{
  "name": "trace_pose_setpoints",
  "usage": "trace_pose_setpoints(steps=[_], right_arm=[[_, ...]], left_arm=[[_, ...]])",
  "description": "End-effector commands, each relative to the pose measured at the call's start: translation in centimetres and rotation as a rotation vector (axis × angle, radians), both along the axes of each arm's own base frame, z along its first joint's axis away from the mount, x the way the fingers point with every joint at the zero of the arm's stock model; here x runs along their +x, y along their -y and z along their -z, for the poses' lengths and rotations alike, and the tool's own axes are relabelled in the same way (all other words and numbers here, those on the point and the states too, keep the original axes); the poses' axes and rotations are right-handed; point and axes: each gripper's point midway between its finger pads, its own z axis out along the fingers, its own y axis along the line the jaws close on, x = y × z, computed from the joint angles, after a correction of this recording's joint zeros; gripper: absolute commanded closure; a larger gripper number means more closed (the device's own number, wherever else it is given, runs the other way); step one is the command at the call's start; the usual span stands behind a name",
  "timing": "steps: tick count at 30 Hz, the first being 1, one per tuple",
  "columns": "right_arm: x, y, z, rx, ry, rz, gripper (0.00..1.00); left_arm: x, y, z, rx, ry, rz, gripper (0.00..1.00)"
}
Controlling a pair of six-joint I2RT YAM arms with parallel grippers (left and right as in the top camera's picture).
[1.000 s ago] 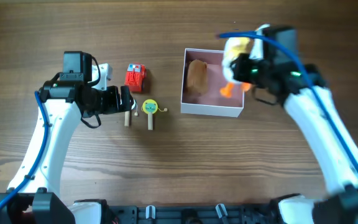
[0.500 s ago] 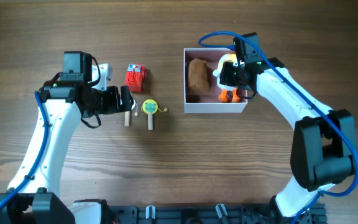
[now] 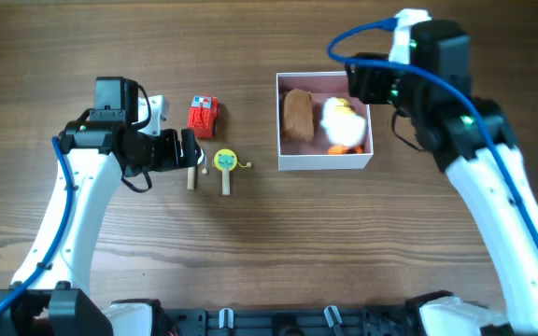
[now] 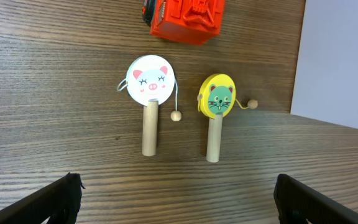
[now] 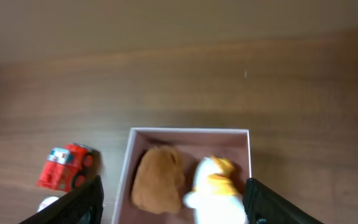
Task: Pack container
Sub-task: 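Place the duck in the box beside the hamster and withdraw right gripper, then reach the left gripper to the red toy truck and grasp it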
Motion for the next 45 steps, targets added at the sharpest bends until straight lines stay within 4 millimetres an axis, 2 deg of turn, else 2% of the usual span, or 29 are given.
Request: trace_pose_setpoints(steps=[1, 6, 8, 12, 16, 18, 21, 23, 24, 27, 31, 37, 41, 43, 45], right_arm=[[0.0, 2.1, 2.1, -0.105, -0.059, 0.079, 0.24], [-0.3, 5.1, 2.9, -0.134, -0.105, 0.189, 0.17], [-0.7, 6.3, 3.5, -0.104, -0.148, 0.222, 0.10], [-1.6, 9.4, 5.9, 0.003, -0.280, 0.280, 0.01], [-2.7, 12.7, 8.9, 0.111, -0.429, 0.338, 0.00], [-3.0, 13.9, 10.0, 0.148, -0.480, 0.366, 0.01], [-3.2, 14.9, 11.4, 0.172, -0.531, 0.409, 0.00], [-3.2, 14.9, 11.7, 0.171, -0.538, 0.410, 0.00], [-3.2, 14.9, 11.7, 0.171, -0.539, 0.409, 0.00], [-3.2, 14.9, 11.7, 0.170, -0.539, 0.408, 0.00], [-3.1, 14.9, 11.7, 0.171, -0.538, 0.409, 0.00], [-3.1, 14.9, 11.7, 0.171, -0.538, 0.409, 0.00], [-3.1, 14.9, 11.7, 0.171, -0.538, 0.409, 0.00], [-3.1, 14.9, 11.7, 0.171, -0.538, 0.409, 0.00], [-3.1, 14.9, 11.7, 0.171, -0.538, 0.409, 0.00]], left_arm=[[0.4, -0.2, -0.3, 0.003, 0.013, 0.009, 0.00], [0.4, -0.2, -0.3, 0.003, 0.014, 0.009, 0.00], [0.9, 0.3, -0.6, -0.028, 0.036, 0.006, 0.00], [1.0, 1.9, -1.3, -0.120, 0.045, 0.037, 0.00], [2.4, 2.1, -2.1, -0.129, 0.113, 0.053, 0.00], [3.6, 1.4, -3.1, -0.090, 0.127, 0.025, 0.00], [5.5, -0.1, -4.6, 0.041, 0.064, 0.020, 0.00], [6.6, -0.2, -4.7, 0.109, 0.021, 0.047, 0.00], [7.8, 0.0, -4.5, 0.153, -0.003, 0.058, 0.00], [10.2, 1.4, -2.4, 0.208, -0.031, 0.097, 0.00], [11.7, 3.3, 2.6, 0.261, -0.074, 0.192, 0.00], [12.2, 3.9, 8.5, 0.292, -0.162, 0.220, 0.01], [12.4, 3.8, 10.9, 0.295, -0.190, 0.222, 0.01], [12.4, 3.8, 11.5, 0.296, -0.197, 0.222, 0.08], [12.3, 3.8, 12.1, 0.297, -0.212, 0.223, 0.23]])
